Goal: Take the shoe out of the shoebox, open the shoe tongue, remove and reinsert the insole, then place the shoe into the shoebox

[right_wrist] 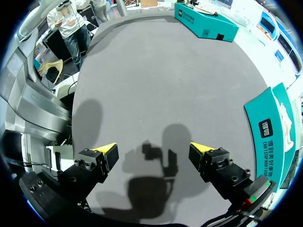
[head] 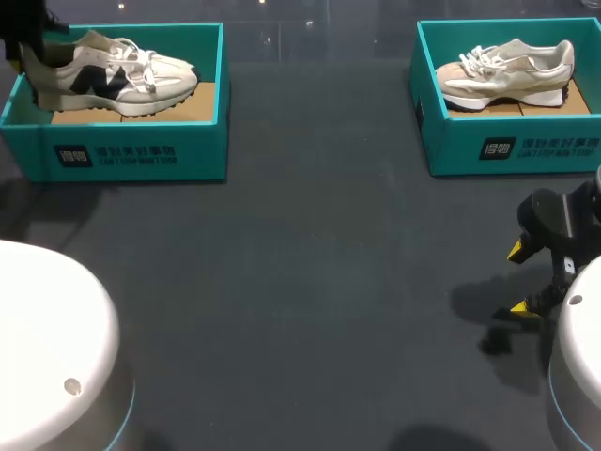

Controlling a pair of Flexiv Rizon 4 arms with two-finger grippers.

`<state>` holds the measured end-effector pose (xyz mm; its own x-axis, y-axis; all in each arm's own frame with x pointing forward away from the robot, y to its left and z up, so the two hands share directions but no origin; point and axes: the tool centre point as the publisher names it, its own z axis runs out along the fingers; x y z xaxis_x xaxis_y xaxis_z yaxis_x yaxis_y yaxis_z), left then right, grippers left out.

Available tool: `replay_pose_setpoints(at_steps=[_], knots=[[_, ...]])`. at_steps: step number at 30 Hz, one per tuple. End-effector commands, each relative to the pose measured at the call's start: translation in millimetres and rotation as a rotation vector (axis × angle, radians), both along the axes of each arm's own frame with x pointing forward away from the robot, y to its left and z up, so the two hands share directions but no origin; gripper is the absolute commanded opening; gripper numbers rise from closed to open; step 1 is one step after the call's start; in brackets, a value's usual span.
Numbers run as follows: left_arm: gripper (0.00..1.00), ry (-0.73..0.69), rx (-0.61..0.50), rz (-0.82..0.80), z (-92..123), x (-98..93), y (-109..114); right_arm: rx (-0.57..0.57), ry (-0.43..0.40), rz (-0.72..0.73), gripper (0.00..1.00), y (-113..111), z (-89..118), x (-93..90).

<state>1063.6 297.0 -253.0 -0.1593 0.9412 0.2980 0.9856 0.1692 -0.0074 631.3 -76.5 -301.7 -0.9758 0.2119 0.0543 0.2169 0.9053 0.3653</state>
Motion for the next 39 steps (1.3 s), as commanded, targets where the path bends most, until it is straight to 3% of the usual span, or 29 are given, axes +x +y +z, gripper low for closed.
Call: replay_pose_setpoints(at_steps=[1, 10, 22, 39], knots=[[0.00, 0.009, -0.003, 0.003, -13, 6.4, 4, -0.002, -0.002, 0.000, 1.00, 0, 0, -1.4], [0.00, 0.027, -0.014, 0.007, -24, 5.1, 3, -0.002, -0.002, 0.000, 1.00, 0, 0, -1.4], [0.00, 0.028, -0.005, 0.002, -38, -13.6, 5, -0.002, -0.002, 0.000, 1.00, 0, 0, -1.4], [0.00, 0.047, 0.001, 0.030, -63, -23.4, 5, -0.002, -0.002, 0.000, 1.00, 0, 0, -1.4]])
